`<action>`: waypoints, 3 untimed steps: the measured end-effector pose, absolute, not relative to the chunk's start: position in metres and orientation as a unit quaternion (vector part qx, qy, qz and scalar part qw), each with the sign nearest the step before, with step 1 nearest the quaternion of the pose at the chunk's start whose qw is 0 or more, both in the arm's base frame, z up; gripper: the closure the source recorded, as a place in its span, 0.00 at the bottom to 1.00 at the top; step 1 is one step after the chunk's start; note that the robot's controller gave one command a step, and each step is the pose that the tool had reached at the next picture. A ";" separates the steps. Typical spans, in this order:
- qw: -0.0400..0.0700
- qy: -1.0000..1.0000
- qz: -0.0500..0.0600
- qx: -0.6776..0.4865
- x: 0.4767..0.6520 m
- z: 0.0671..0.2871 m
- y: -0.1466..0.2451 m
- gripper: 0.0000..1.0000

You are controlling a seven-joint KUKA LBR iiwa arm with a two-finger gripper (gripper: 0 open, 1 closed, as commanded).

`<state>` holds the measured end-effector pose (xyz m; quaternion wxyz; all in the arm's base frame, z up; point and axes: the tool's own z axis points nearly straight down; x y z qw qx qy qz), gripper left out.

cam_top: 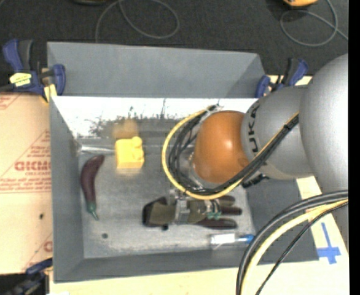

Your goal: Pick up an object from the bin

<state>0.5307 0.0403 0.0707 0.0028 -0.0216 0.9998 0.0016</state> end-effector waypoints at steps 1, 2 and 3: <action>0.003 1.000 0.002 -0.021 0.530 0.073 0.040 1.00; 0.002 1.000 0.002 -0.021 0.530 0.082 0.040 1.00; 0.003 1.000 0.001 -0.021 0.530 0.098 0.040 1.00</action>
Offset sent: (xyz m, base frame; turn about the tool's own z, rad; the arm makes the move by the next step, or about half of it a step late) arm 0.0001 -0.0001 0.0510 0.0000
